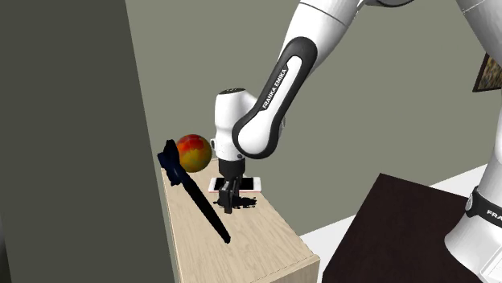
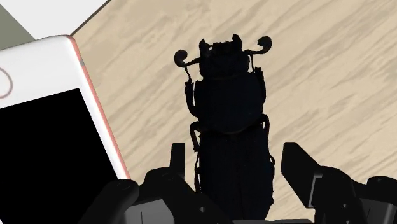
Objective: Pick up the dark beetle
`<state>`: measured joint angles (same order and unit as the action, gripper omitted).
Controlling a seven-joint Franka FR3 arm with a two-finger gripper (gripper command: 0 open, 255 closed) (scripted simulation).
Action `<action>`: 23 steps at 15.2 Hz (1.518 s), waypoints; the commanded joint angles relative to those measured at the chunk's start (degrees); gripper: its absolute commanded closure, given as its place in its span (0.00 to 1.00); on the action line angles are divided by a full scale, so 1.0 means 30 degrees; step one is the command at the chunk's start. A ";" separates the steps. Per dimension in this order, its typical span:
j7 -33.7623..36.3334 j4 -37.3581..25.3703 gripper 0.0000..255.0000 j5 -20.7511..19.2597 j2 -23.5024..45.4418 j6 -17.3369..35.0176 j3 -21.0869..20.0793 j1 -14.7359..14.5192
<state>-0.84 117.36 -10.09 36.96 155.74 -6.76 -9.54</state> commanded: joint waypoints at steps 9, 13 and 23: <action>0.0012 -0.0029 1.00 -0.0016 0.0094 0.0045 0.0034 0.0008; -0.0116 0.0281 1.00 0.0154 -0.0863 -0.0606 -0.0176 0.0173; -0.0495 0.0770 1.00 0.0678 -0.3135 -0.2388 -0.0681 0.0557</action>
<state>-2.25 119.77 -8.23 28.12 149.26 -8.65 -7.92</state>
